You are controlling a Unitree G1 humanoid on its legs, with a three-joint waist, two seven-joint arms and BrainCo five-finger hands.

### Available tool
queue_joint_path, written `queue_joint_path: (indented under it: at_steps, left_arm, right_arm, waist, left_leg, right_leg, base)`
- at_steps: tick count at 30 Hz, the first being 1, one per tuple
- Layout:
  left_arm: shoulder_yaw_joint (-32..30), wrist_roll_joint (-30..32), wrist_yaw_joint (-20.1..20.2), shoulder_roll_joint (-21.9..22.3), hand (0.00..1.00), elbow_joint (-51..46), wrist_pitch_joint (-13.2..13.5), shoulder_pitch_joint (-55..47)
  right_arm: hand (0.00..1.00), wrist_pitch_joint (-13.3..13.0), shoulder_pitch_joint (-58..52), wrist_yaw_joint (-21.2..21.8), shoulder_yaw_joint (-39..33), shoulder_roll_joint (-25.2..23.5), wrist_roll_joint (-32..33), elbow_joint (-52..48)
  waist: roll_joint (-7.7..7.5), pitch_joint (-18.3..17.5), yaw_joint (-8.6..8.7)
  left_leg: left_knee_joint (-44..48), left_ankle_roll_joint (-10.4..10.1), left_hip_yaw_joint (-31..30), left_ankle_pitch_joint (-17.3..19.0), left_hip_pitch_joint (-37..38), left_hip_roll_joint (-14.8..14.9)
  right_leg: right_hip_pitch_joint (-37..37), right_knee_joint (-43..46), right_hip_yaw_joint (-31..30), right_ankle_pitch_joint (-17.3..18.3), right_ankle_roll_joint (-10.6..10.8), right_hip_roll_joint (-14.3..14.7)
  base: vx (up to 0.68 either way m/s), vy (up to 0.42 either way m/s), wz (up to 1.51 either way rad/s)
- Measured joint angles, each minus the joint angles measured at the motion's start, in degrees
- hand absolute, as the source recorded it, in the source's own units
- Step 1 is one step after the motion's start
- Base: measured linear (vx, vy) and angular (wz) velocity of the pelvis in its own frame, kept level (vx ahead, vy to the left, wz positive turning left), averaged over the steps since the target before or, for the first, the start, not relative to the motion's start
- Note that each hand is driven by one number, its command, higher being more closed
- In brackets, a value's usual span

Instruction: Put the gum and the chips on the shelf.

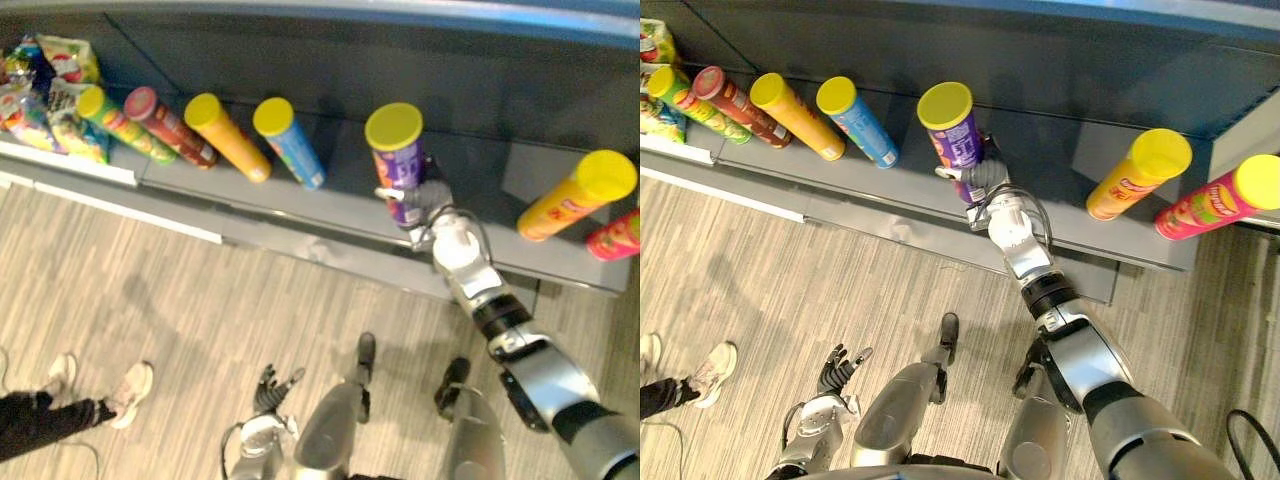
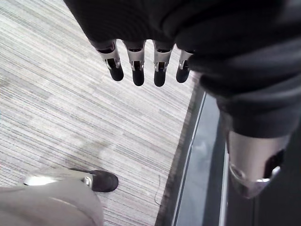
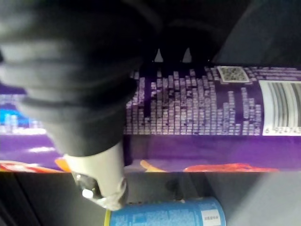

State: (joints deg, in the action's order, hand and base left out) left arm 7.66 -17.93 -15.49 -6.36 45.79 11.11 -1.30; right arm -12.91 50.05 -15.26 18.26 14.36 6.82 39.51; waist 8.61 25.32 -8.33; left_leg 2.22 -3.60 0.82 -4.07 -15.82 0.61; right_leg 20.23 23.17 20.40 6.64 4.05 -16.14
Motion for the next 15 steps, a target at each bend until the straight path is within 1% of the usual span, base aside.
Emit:
queue_joint_path:
  at_steps: [4, 7, 8, 12, 13, 15]
  left_arm:
    - [1.12, -0.01, -0.12, 0.08, 0.0, 0.16, -0.07, 0.08]
    - [1.66, -0.01, -0.25, 0.61, 0.0, 1.16, -0.01, 1.04]
    - [1.91, 0.0, -0.28, 0.83, 0.0, 2.1, 0.0, 1.97]
    - [2.28, -0.02, -0.52, 1.27, 0.0, 2.41, 0.38, 2.47]
    - [2.58, -0.02, -0.64, 1.31, 0.0, 2.52, 0.41, 2.82]
    - [2.89, -0.03, -1.07, 1.56, 0.0, 3.01, 0.51, 3.66]
  right_arm:
    - [1.0, 0.01, 1.65, -1.9, -0.02, 0.21, 0.02, 2.15]
    - [1.0, -0.02, 1.67, -3.66, -1.0, 0.21, 0.01, 2.42]
    - [1.0, -0.1, 1.72, -4.5, -1.77, 0.18, -0.02, 2.58]
    - [1.0, -0.48, 2.58, -6.94, -2.17, -0.33, -0.15, 4.19]
    - [1.0, -0.59, 2.6, -7.84, -2.33, -0.47, -0.28, 4.19]
    - [1.0, -1.57, 2.61, -9.85, -2.89, -0.95, -2.8, 4.22]
  waist:
    - [0.34, 0.16, -0.42]
    - [0.93, 0.41, -0.95]
    - [1.28, 0.57, -1.42]
    - [2.11, 0.89, -1.77]
    - [2.34, 0.99, -2.09]
    - [2.66, 1.14, -2.76]
  left_leg:
    - [0.55, 0.22, -0.04, -0.64, -1.67, -0.04]
    - [2.02, 0.11, -0.07, -0.53, -2.88, 0.09]
    - [2.31, 0.06, -0.07, -0.49, -3.19, 0.2]
    - [4.0, -0.33, -0.06, -0.05, -5.16, 0.36]
    - [4.35, -0.34, 0.06, -0.06, -5.78, 0.43]
    - [5.28, -0.34, 0.16, -0.05, -7.04, 0.58]
  right_leg:
    - [1.96, 1.11, -0.01, 0.16, -0.26, -0.29]
    - [2.83, 2.03, -0.07, 0.38, -0.61, -0.34]
    - [3.2, 2.27, -0.12, 0.47, -0.76, -0.27]
    - [5.12, 3.87, -0.33, 0.82, -1.27, -0.42]
    - [5.89, 4.44, -0.44, 0.95, -1.44, -0.52]
    - [7.28, 5.53, -0.55, 1.21, -1.81, -0.62]
  base:
    - [-0.02, -0.072, 0.05]
    - [-0.02, -0.079, 0.0]
    - [-0.04, -0.078, -0.01]
    - [-0.05, -0.078, -0.01]
    - [-0.05, -0.092, -0.01]
    - [-0.04, -0.083, -0.01]
